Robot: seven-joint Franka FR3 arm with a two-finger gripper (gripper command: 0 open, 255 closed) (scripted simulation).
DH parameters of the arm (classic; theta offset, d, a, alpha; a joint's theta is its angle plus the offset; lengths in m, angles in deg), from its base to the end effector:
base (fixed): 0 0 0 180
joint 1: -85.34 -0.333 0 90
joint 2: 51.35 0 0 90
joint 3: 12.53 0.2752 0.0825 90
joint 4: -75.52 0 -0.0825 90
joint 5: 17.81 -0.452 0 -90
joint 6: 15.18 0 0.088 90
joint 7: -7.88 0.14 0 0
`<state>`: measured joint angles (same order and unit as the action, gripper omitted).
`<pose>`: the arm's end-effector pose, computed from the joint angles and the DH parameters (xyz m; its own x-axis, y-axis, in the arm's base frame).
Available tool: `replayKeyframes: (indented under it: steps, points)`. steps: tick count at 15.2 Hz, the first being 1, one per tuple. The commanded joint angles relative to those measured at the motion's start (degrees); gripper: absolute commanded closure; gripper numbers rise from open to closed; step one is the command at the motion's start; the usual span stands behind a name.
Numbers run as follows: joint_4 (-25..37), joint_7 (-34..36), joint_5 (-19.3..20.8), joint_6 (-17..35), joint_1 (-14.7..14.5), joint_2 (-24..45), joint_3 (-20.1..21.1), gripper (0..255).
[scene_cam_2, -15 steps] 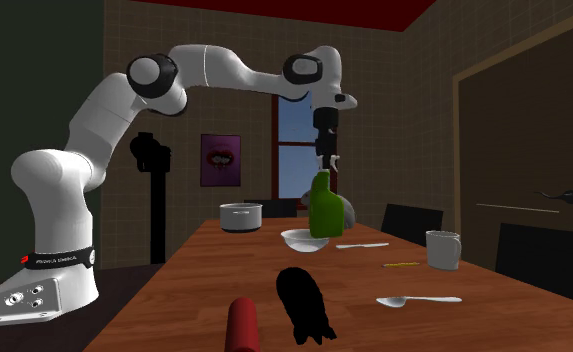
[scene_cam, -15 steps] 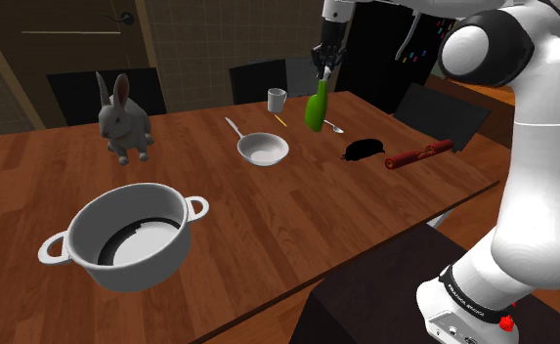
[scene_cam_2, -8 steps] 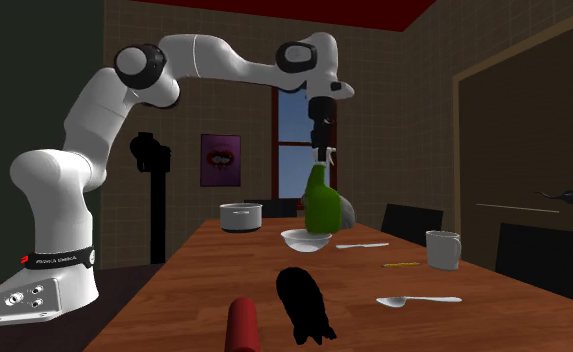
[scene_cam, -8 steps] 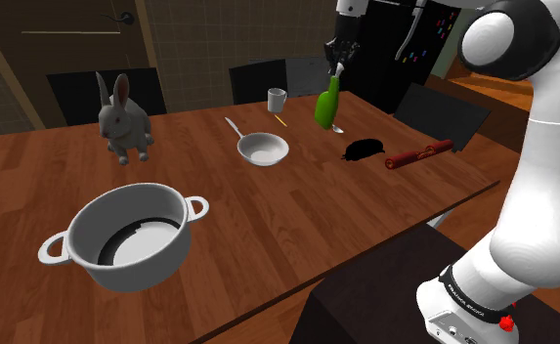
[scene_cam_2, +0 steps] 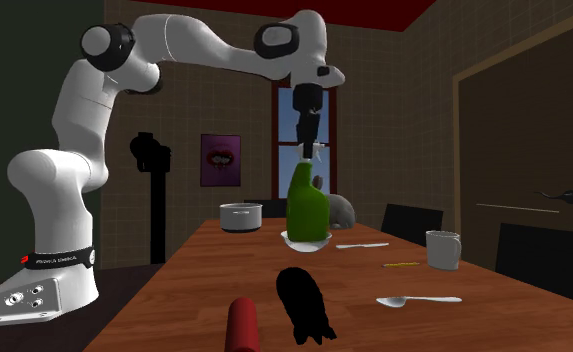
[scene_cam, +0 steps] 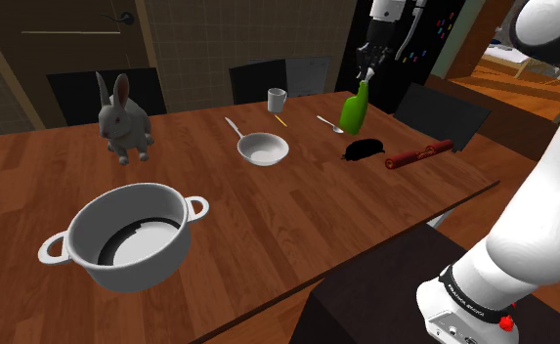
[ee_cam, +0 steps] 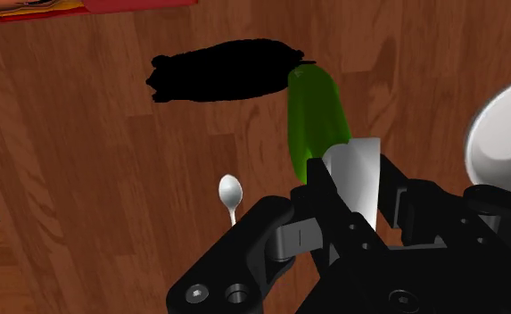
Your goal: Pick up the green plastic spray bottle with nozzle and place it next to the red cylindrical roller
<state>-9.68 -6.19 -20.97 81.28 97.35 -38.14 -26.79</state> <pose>0.6222 -0.2864 0.4590 0.9768 -0.2125 -0.0265 -0.2127 -0.9771 -0.0049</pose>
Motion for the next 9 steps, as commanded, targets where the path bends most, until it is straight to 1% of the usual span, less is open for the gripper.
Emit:
replayKeyframes:
  steps: [1,5,9]
  points:
    - [-3.6,-2.3,0.5,0.9,1.2,-2.8,-1.0,255]
    - [-8.3,-6.5,1.4,2.0,3.5,-6.4,-2.9,255]
    - [-11.8,-11.0,2.2,2.8,5.9,-9.2,-5.0,255]
